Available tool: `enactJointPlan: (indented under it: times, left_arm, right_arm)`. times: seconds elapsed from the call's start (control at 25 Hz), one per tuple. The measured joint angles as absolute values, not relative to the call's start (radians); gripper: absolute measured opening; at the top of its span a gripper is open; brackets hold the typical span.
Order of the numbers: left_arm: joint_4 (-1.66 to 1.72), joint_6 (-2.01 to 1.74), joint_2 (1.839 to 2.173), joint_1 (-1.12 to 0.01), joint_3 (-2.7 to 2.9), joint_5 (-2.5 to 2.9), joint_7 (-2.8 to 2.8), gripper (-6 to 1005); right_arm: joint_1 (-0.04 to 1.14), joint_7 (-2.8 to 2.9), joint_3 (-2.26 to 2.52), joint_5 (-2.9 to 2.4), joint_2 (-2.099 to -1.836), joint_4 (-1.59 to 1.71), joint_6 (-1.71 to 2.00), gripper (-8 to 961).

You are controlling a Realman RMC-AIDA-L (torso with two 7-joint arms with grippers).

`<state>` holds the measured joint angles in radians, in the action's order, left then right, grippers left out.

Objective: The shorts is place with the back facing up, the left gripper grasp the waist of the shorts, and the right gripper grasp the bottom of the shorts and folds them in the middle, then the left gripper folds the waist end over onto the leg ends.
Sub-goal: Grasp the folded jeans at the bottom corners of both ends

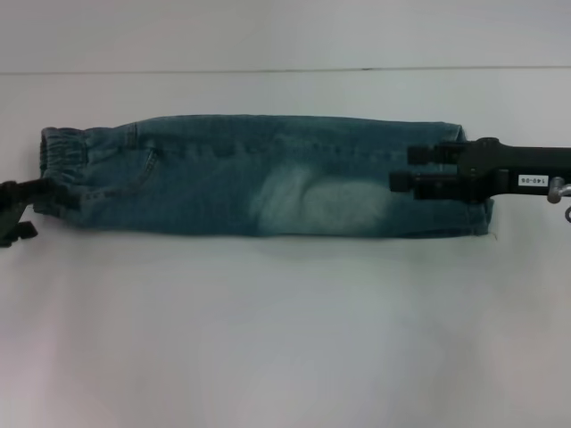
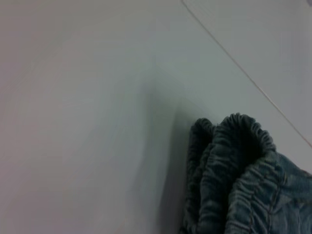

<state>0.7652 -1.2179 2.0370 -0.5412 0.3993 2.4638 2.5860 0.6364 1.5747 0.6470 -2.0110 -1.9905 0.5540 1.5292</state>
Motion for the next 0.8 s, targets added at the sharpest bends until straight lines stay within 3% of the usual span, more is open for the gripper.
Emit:
enactJointPlan:
  times: [0.56, 0.68, 0.8]
  left_arm:
    - [0.708, -1.122, 2.035, -0.583, 0.402, 2.441, 2.541, 868]
    - [0.696, -1.119, 2.034, -0.587, 0.405, 2.439, 2.538, 666]
    - [0.695, -1.119, 2.034, -0.587, 0.406, 2.438, 2.538, 597]
  right_arm:
    - [0.657, 1.583, 0.658, -2.011, -2.004, 0.554, 1.494, 726]
    - [0.657, 1.584, 0.661, -2.011, -2.003, 0.552, 1.490, 718]
    - [0.656, 1.584, 0.664, -2.011, -2.003, 0.552, 1.486, 710]
